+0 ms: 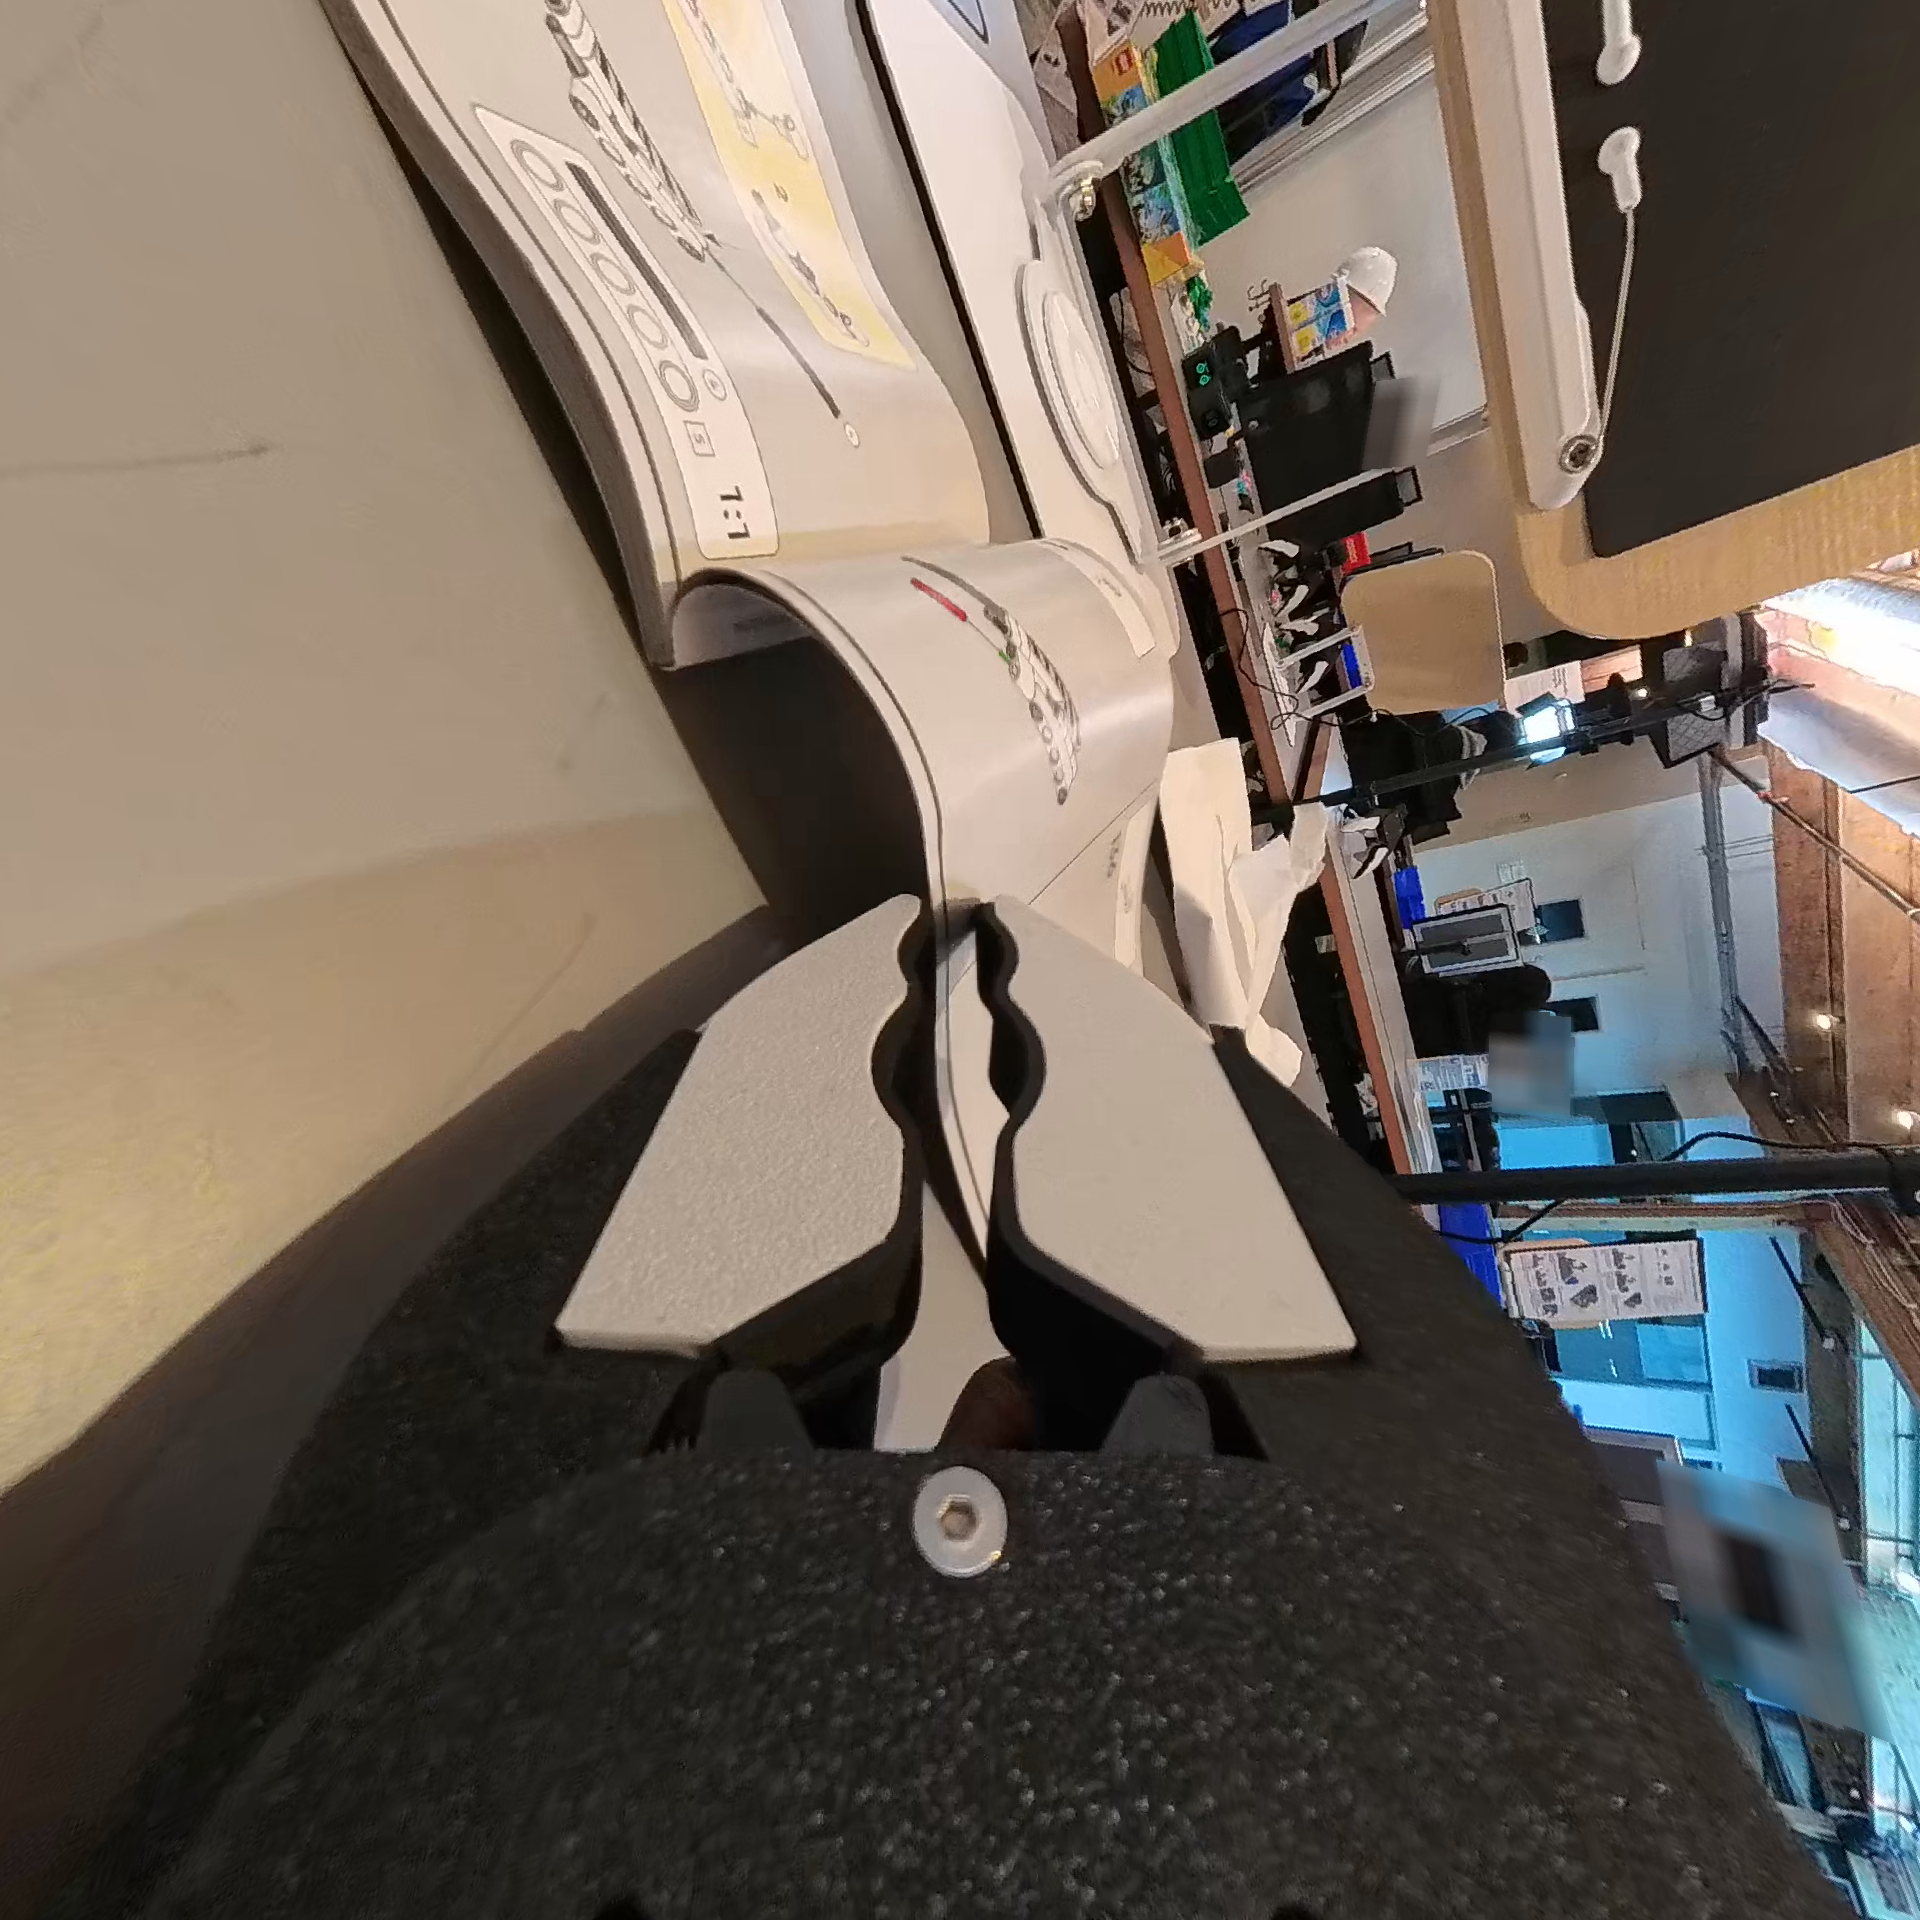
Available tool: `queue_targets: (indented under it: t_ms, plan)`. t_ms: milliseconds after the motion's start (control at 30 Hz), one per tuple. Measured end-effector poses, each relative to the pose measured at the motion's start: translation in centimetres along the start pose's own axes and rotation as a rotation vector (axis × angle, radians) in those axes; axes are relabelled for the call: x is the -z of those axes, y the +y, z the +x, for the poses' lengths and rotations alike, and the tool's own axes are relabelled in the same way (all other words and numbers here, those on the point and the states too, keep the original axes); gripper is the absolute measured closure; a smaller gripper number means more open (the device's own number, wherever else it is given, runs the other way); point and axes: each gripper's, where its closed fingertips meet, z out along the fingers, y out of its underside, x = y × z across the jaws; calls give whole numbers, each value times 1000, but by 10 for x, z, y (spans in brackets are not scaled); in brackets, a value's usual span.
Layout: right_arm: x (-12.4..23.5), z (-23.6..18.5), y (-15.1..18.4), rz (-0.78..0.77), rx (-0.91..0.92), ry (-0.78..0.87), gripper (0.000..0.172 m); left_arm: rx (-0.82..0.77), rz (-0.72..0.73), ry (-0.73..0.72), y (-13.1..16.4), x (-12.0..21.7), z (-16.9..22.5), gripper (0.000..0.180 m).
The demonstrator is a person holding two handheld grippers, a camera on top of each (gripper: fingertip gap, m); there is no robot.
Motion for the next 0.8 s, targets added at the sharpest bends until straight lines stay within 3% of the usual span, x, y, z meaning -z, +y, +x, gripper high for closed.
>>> queue_targets:
  t_ms: [200,333,467,633,733,800]
  plan:
    - [10,7,-6,19,-7,35,152,-27,-19,-2,3,-1,2,153]
    - [39,4,-31,94,-43,-3,151,-53,-27,-8,4,-1,4,153]
    - [83,0,-57,160,-171,-151,151,-75,-41,-21,5,-3,4,153]
    - [161,28,-60,210,-435,-463,150,-79,-45,-36,6,-4,3,153]
    - [204,76,-34,229,-518,-531,154,-82,-42,-39,6,-3,3,153]
    - [205,115,20,99,-484,-454,156,-84,-45,-40,6,-4,3,153]
